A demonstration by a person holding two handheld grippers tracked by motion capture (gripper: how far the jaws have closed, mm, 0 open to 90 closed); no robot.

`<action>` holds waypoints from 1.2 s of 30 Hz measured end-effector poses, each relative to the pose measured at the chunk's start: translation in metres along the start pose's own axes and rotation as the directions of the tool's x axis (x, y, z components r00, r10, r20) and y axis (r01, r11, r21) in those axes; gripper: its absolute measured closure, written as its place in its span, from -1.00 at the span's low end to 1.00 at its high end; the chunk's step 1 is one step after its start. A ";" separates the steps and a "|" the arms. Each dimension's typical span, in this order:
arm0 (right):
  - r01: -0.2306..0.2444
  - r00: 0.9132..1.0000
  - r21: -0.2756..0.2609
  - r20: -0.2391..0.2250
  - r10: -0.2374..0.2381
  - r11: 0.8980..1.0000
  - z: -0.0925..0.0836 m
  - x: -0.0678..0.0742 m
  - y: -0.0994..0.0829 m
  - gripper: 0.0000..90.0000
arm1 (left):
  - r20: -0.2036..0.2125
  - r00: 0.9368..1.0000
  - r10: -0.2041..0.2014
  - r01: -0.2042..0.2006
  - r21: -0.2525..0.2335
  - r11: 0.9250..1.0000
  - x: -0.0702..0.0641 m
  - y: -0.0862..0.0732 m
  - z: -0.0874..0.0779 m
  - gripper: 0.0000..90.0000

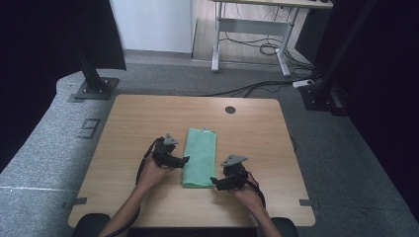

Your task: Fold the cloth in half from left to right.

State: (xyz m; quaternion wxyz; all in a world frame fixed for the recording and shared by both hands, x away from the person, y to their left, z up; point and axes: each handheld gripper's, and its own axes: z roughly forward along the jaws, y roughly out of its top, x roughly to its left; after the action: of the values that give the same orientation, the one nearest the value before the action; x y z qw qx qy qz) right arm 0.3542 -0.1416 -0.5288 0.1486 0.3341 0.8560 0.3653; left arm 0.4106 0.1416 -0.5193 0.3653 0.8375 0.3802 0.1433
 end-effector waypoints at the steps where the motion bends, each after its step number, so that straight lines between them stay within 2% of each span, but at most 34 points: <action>1: -0.006 1.000 -0.003 0.002 0.006 1.000 -0.002 -0.001 0.000 -0.61 | 0.006 1.000 0.003 -0.003 0.002 1.000 -0.001 -0.002 -0.003 -0.83; 9: -0.015 1.000 -0.015 0.014 0.015 1.000 -0.014 -0.009 -0.004 -0.69 | 0.008 0.999 0.045 -0.045 0.017 0.999 -0.013 -0.024 -0.027 -0.89; 13: -0.020 1.000 -0.010 0.022 0.020 1.000 -0.018 -0.014 -0.008 -0.71 | -0.019 0.997 0.073 -0.073 0.028 0.997 -0.016 -0.036 -0.037 -0.94; 19: -0.026 0.999 0.008 0.047 0.025 1.000 -0.024 -0.022 -0.015 -0.86 | -0.039 0.996 0.078 -0.077 0.037 0.996 -0.014 -0.054 -0.045 -1.00; 26: -0.044 0.995 0.010 0.084 0.043 0.999 -0.029 -0.032 -0.026 -1.00 | -0.044 0.997 0.056 -0.054 0.033 0.998 -0.007 -0.066 -0.048 -1.00; 29: -0.054 0.994 0.011 0.094 0.053 0.998 -0.030 -0.037 -0.032 -1.00 | -0.043 0.998 0.045 -0.043 0.037 0.998 -0.005 -0.069 -0.046 -1.00; 36: -0.093 0.991 0.024 0.100 0.090 0.995 -0.023 -0.047 -0.044 -1.00 | -0.045 0.998 0.053 -0.049 0.073 0.996 -0.004 -0.075 -0.037 -1.00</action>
State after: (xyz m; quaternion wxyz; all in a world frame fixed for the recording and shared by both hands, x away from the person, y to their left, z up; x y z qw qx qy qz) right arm 0.3573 -0.2083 -0.5440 0.1690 0.3928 0.8366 0.3425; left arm 0.3488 0.1907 -0.5481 0.3221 0.8559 0.3721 0.1586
